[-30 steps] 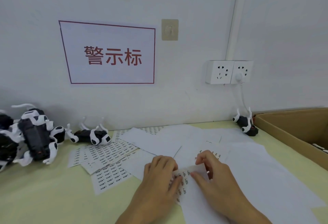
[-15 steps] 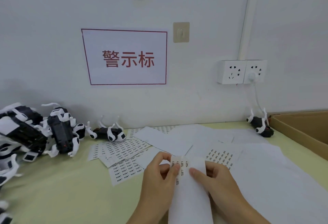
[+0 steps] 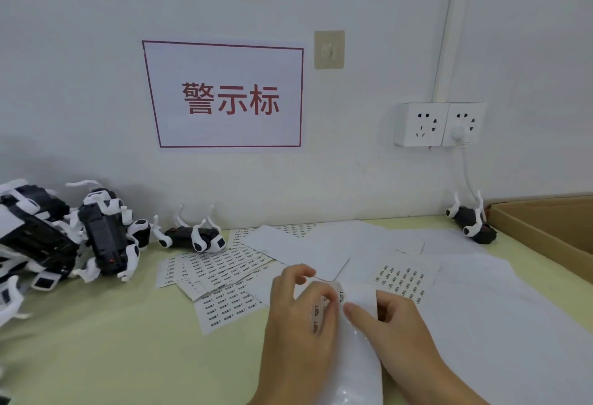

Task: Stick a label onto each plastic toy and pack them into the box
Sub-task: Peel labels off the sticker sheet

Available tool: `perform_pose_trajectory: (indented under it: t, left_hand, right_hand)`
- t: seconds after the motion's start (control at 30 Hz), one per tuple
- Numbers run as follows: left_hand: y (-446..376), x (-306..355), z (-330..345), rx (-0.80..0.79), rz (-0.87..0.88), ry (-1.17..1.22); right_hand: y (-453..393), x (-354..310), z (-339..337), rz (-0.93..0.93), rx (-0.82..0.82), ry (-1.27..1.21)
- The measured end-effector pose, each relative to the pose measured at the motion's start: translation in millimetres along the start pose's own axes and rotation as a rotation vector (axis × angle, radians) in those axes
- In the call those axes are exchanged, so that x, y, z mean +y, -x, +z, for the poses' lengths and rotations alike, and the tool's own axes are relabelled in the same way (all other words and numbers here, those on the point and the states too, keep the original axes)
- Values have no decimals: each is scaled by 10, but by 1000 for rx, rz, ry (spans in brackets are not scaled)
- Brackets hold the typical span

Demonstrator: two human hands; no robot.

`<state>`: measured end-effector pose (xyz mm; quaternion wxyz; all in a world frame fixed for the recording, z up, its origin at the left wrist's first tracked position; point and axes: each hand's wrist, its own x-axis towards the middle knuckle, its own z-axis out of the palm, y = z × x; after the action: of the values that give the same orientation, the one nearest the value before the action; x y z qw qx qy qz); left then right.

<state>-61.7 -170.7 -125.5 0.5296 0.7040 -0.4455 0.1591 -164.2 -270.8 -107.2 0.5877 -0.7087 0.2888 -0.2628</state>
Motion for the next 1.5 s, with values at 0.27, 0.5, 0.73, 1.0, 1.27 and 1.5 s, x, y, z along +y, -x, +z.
perform_pose_trajectory:
  t: [0.27, 0.5, 0.73, 1.0, 1.27, 1.5]
  left_hand:
    - [18, -9, 57, -86, 176, -168]
    - [-56, 13, -19, -165, -319, 187]
    - [-48, -29, 20, -154, -300, 165]
    - [-7, -19, 26, -131, -89, 67]
    - [-42, -34, 39, -117, -165, 77]
    - [-37, -36, 35, -97, -196, 173]
  right_hand:
    - [-13, 17, 25, -64, 53, 49]
    - [6, 41, 68, -129, 56, 214]
    - [2, 26, 48, -144, 48, 271]
    - [-10, 50, 49, -184, 63, 320]
    - [-12, 43, 68, -179, 66, 293]
    - [-25, 35, 50, -152, 52, 229]
